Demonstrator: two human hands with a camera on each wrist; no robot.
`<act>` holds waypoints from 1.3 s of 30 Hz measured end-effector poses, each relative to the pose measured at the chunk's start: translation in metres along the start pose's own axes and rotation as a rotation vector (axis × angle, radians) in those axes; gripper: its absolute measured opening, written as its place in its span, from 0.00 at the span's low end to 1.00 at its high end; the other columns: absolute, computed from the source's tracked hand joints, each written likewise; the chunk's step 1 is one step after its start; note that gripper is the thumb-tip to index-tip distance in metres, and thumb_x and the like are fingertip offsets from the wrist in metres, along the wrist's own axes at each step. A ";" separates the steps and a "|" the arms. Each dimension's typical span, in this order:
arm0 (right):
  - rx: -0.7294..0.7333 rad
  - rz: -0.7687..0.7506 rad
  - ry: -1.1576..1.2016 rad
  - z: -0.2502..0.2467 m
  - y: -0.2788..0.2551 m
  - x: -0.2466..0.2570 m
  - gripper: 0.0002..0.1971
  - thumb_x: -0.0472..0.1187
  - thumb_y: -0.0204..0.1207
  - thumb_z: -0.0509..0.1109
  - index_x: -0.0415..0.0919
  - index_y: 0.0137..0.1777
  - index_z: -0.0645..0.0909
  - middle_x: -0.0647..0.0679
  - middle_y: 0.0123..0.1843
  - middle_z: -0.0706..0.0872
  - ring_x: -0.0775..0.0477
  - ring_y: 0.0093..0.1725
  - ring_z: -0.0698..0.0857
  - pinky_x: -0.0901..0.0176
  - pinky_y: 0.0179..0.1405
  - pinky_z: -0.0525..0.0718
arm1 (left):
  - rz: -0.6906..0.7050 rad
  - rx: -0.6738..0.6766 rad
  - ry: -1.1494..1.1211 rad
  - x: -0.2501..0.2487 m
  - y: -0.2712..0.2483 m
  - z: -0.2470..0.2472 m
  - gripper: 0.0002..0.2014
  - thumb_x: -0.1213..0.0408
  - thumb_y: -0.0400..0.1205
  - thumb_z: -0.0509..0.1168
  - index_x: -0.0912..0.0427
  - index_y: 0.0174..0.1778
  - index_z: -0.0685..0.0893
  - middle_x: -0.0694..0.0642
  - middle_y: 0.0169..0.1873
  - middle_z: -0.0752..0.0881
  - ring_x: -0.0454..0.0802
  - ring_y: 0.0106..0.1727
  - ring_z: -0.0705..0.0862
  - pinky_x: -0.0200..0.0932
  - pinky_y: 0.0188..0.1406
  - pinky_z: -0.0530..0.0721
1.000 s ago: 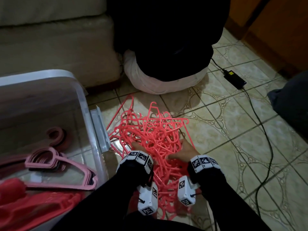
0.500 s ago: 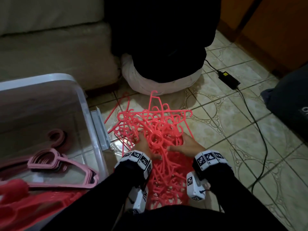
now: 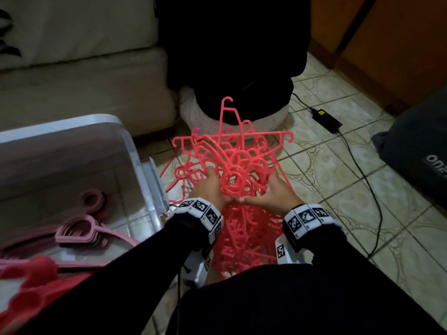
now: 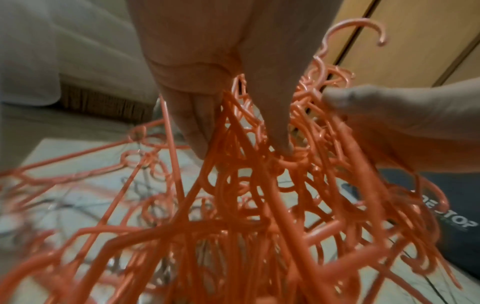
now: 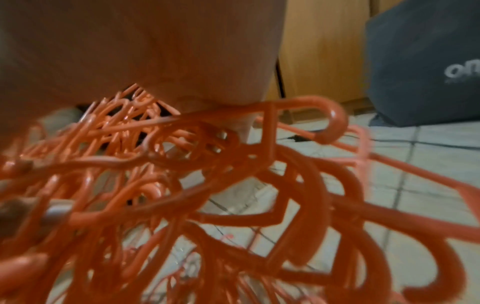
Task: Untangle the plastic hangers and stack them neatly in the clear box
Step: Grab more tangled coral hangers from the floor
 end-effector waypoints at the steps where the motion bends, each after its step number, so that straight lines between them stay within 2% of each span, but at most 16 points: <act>1: -0.017 -0.028 -0.026 -0.004 0.000 0.004 0.49 0.56 0.54 0.85 0.41 0.72 0.65 0.53 0.63 0.82 0.53 0.62 0.81 0.58 0.62 0.80 | 0.016 -0.014 -0.012 -0.003 0.000 -0.005 0.42 0.48 0.67 0.79 0.62 0.66 0.62 0.62 0.46 0.87 0.63 0.48 0.87 0.51 0.40 0.83; 4: -0.109 -0.095 -0.075 -0.018 -0.004 0.017 0.41 0.52 0.60 0.83 0.43 0.70 0.67 0.66 0.51 0.80 0.60 0.53 0.80 0.77 0.46 0.75 | 0.097 -0.057 -0.032 -0.016 -0.005 -0.021 0.43 0.48 0.68 0.78 0.61 0.68 0.59 0.58 0.42 0.88 0.58 0.43 0.88 0.45 0.32 0.79; 5: -0.123 -0.118 -0.068 -0.023 -0.006 0.022 0.40 0.51 0.61 0.82 0.43 0.70 0.68 0.66 0.51 0.79 0.61 0.53 0.80 0.77 0.48 0.75 | 0.125 -0.068 -0.024 -0.021 -0.006 -0.027 0.42 0.47 0.69 0.77 0.60 0.68 0.59 0.57 0.41 0.88 0.57 0.41 0.88 0.45 0.31 0.80; 10: -0.115 -0.231 -0.019 -0.061 -0.019 0.055 0.35 0.47 0.64 0.80 0.47 0.69 0.68 0.58 0.58 0.84 0.60 0.57 0.84 0.53 0.63 0.80 | 0.268 -0.116 -0.057 -0.051 -0.016 -0.067 0.42 0.42 0.70 0.74 0.58 0.70 0.58 0.56 0.45 0.88 0.58 0.45 0.88 0.54 0.44 0.86; 13: -0.101 -0.268 -0.021 -0.091 -0.028 0.083 0.36 0.46 0.66 0.80 0.47 0.72 0.67 0.57 0.60 0.84 0.62 0.58 0.83 0.61 0.60 0.79 | 0.341 -0.208 -0.012 -0.074 -0.025 -0.104 0.40 0.40 0.69 0.73 0.59 0.67 0.62 0.49 0.35 0.82 0.55 0.41 0.86 0.49 0.35 0.82; 16: -0.123 -0.343 -0.053 -0.119 -0.039 0.121 0.32 0.45 0.67 0.79 0.55 0.70 0.69 0.59 0.60 0.82 0.69 0.56 0.82 0.73 0.53 0.74 | 0.394 -0.248 0.012 -0.094 -0.030 -0.145 0.40 0.40 0.69 0.74 0.61 0.65 0.63 0.54 0.39 0.84 0.56 0.41 0.86 0.53 0.38 0.85; 18: -0.150 -0.372 -0.059 -0.133 -0.046 0.145 0.34 0.44 0.68 0.79 0.50 0.72 0.67 0.59 0.62 0.81 0.68 0.58 0.81 0.71 0.58 0.75 | 0.425 -0.279 0.028 -0.102 -0.036 -0.170 0.41 0.41 0.69 0.74 0.62 0.66 0.63 0.54 0.38 0.85 0.54 0.38 0.85 0.55 0.37 0.86; 20: -0.186 -0.420 -0.082 -0.143 -0.054 0.170 0.31 0.44 0.68 0.79 0.50 0.68 0.67 0.62 0.57 0.80 0.73 0.53 0.81 0.79 0.51 0.76 | 0.442 -0.339 0.035 -0.107 -0.043 -0.194 0.40 0.40 0.69 0.74 0.61 0.65 0.63 0.51 0.34 0.82 0.51 0.34 0.84 0.53 0.33 0.85; 21: -0.207 -0.438 -0.091 -0.146 -0.057 0.182 0.31 0.46 0.68 0.79 0.49 0.67 0.68 0.62 0.56 0.81 0.71 0.51 0.82 0.78 0.48 0.77 | 0.443 -0.368 0.039 -0.108 -0.048 -0.206 0.40 0.39 0.69 0.74 0.60 0.65 0.64 0.51 0.34 0.81 0.50 0.34 0.83 0.52 0.31 0.84; 23: -0.245 -0.470 -0.108 -0.147 -0.063 0.207 0.33 0.50 0.65 0.80 0.46 0.68 0.69 0.55 0.61 0.82 0.59 0.57 0.82 0.63 0.58 0.80 | 0.441 -0.416 0.044 -0.106 -0.056 -0.231 0.41 0.37 0.67 0.74 0.60 0.64 0.64 0.51 0.35 0.82 0.50 0.33 0.83 0.49 0.28 0.80; 26: -0.248 -0.536 -0.079 -0.135 -0.067 0.245 0.40 0.54 0.63 0.79 0.45 0.73 0.67 0.52 0.67 0.80 0.53 0.65 0.80 0.49 0.69 0.76 | 0.434 -0.476 0.051 -0.091 -0.072 -0.271 0.43 0.35 0.66 0.73 0.61 0.64 0.65 0.50 0.35 0.81 0.47 0.31 0.79 0.45 0.24 0.71; 28: -0.243 -0.597 -0.056 -0.118 -0.070 0.272 0.39 0.52 0.64 0.79 0.45 0.73 0.67 0.54 0.66 0.80 0.55 0.64 0.80 0.51 0.70 0.75 | 0.410 -0.499 0.082 -0.073 -0.085 -0.297 0.44 0.36 0.66 0.73 0.63 0.66 0.64 0.52 0.37 0.83 0.49 0.34 0.81 0.47 0.27 0.74; 30: -0.230 -0.645 -0.042 -0.096 -0.071 0.297 0.38 0.51 0.64 0.79 0.45 0.73 0.67 0.54 0.66 0.81 0.57 0.64 0.80 0.54 0.70 0.75 | 0.382 -0.508 0.109 -0.052 -0.102 -0.320 0.45 0.37 0.66 0.73 0.64 0.68 0.64 0.58 0.45 0.86 0.56 0.43 0.86 0.52 0.38 0.83; 34: -0.139 -0.720 0.034 -0.044 -0.076 0.346 0.39 0.52 0.64 0.79 0.44 0.73 0.67 0.53 0.64 0.83 0.55 0.63 0.82 0.54 0.67 0.78 | 0.331 -0.575 0.127 0.001 -0.140 -0.360 0.43 0.38 0.65 0.73 0.59 0.67 0.64 0.60 0.54 0.87 0.60 0.53 0.87 0.52 0.46 0.84; 36: -0.085 -0.750 0.072 -0.014 -0.080 0.365 0.36 0.52 0.62 0.79 0.44 0.69 0.71 0.51 0.60 0.85 0.52 0.60 0.84 0.49 0.64 0.81 | 0.286 -0.594 0.135 0.030 -0.157 -0.374 0.42 0.35 0.63 0.73 0.56 0.64 0.65 0.58 0.52 0.88 0.57 0.50 0.88 0.49 0.42 0.84; 39: 0.014 -0.754 0.112 0.034 -0.082 0.384 0.33 0.49 0.63 0.80 0.42 0.66 0.72 0.49 0.56 0.86 0.51 0.54 0.85 0.49 0.58 0.84 | 0.192 -0.581 0.112 0.070 -0.180 -0.382 0.41 0.30 0.57 0.69 0.52 0.56 0.64 0.46 0.41 0.86 0.42 0.36 0.85 0.43 0.32 0.84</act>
Point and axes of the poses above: each hand's wrist, its own y-axis towards the middle knuckle, its own z-axis out of the palm, x = y × z, the point moved 2 cm from there along y, towards the middle knuckle
